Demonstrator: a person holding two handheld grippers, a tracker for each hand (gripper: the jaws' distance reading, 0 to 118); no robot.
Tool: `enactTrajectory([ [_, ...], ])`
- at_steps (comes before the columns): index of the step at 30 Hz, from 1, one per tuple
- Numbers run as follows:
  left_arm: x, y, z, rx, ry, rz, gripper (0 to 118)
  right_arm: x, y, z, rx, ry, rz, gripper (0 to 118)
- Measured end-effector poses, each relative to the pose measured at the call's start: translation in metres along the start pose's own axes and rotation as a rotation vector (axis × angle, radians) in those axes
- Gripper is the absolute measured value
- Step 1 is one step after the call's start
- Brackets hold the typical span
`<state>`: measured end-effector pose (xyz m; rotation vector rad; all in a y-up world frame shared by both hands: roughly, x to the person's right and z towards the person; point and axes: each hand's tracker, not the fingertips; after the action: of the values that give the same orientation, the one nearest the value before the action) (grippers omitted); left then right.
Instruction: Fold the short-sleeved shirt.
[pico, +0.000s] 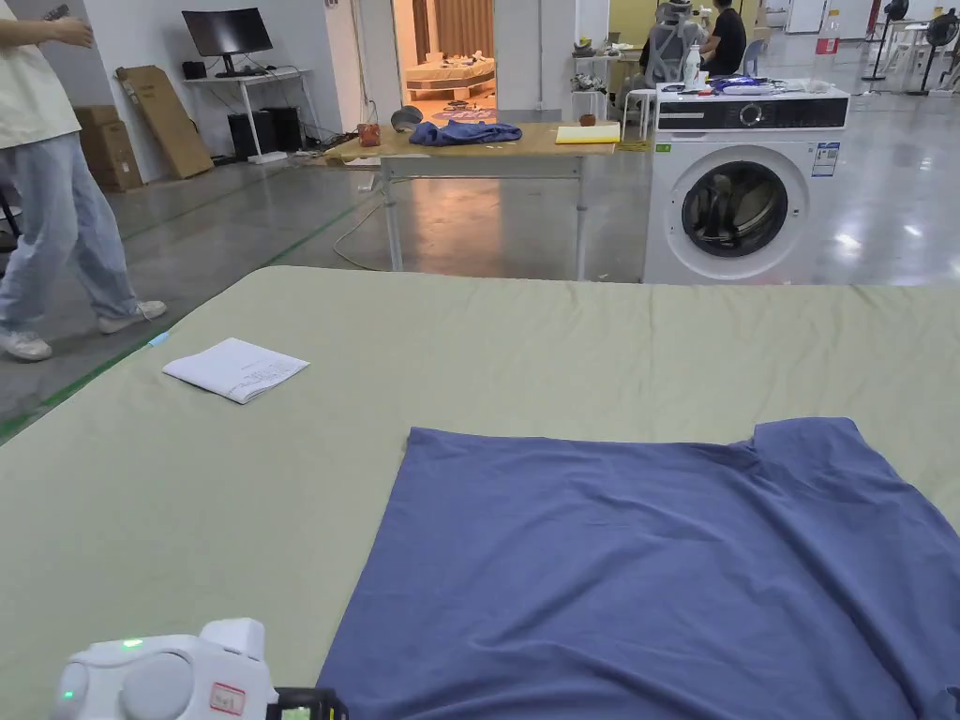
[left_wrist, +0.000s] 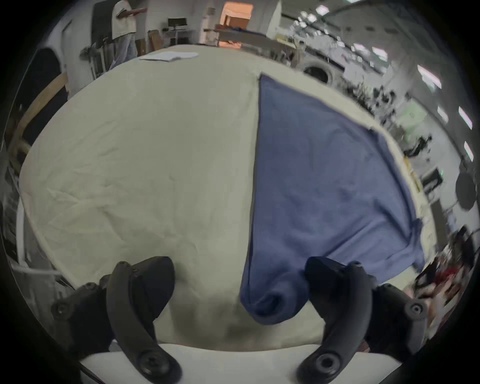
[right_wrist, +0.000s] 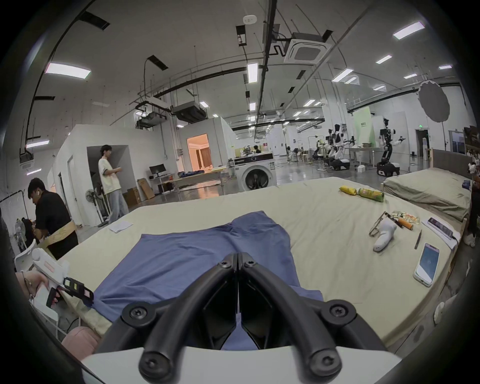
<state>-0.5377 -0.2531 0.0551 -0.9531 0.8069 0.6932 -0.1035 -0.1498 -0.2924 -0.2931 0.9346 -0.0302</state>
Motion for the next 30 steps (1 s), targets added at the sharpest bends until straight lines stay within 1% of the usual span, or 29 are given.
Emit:
enactTrajectory([
  [3,0.024,-0.012,-0.003,-0.015,0.105,-0.24,90,-0.002,-0.001,-0.002,-0.01,0.017,0.023,0],
  [4,0.026,-0.017,0.0,-0.02,0.12,-0.265,85,-0.002,-0.001,-0.003,-0.011,0.017,0.027,0],
  [5,0.027,-0.017,0.004,-0.013,0.099,-0.222,79,-0.001,-0.002,-0.004,-0.013,0.016,0.03,0],
  [6,0.028,-0.017,0.01,-0.006,0.083,-0.205,65,0.0,-0.002,-0.006,-0.02,0.015,0.032,0],
  [7,0.032,-0.02,0.014,0.003,0.071,-0.21,43,0.002,-0.004,-0.008,-0.029,0.012,0.03,0],
  [9,0.042,-0.028,0.019,0.028,0.045,-0.315,13,0.006,-0.008,-0.012,-0.05,-0.006,0.019,0],
  [10,0.047,-0.033,0.018,0.035,0.021,-0.347,2,0.011,-0.011,-0.014,-0.065,-0.017,0.01,0],
  [11,0.051,-0.036,0.016,0.042,-0.008,-0.357,2,0.014,-0.013,-0.016,-0.074,-0.024,-0.003,0],
  [14,0.05,-0.039,0.016,0.06,0.007,-0.324,0,0.025,-0.015,-0.017,-0.09,-0.032,-0.027,0],
  [16,0.039,-0.037,0.028,0.108,-0.044,-0.246,0,0.041,-0.013,-0.015,-0.108,-0.034,-0.031,0],
  [17,0.036,-0.039,0.036,0.146,-0.064,-0.218,0,0.05,-0.01,-0.015,-0.138,-0.04,-0.017,0],
  [19,0.03,-0.044,0.053,0.21,-0.085,-0.178,0,0.072,-0.005,-0.019,-0.261,-0.027,0.021,0],
  [20,0.026,-0.043,0.06,0.234,-0.088,-0.166,0,0.084,-0.005,-0.023,-0.336,-0.013,0.013,8],
  [21,0.025,-0.044,0.066,0.242,-0.096,-0.158,0,0.096,-0.007,-0.029,-0.434,0.03,-0.014,31],
  [22,0.024,-0.044,0.07,0.258,-0.107,-0.147,0,0.106,-0.012,-0.034,-0.509,0.06,-0.05,69],
  [23,0.025,-0.043,0.073,0.262,-0.118,-0.141,0,0.113,-0.018,-0.039,-0.578,0.071,-0.062,69],
  [24,0.031,-0.043,0.078,0.257,-0.12,-0.143,0,0.117,-0.026,-0.045,-0.634,0.038,-0.048,81],
  [25,0.034,-0.042,0.08,0.261,-0.118,-0.145,0,0.118,-0.036,-0.052,-0.698,0.001,-0.019,113],
  [26,0.037,-0.042,0.08,0.26,-0.116,-0.154,0,0.123,-0.043,-0.052,-0.726,0.012,-0.001,115],
  [27,0.039,-0.043,0.081,0.26,-0.109,-0.169,0,0.124,-0.046,-0.062,-0.728,-0.016,0.041,110],
  [29,0.044,-0.041,0.082,0.256,-0.093,-0.179,0,0.125,-0.056,-0.077,-0.803,-0.047,0.07,110],
  [30,0.044,-0.042,0.082,0.25,-0.085,-0.178,0,0.12,-0.064,-0.079,-0.833,-0.039,0.091,110],
])
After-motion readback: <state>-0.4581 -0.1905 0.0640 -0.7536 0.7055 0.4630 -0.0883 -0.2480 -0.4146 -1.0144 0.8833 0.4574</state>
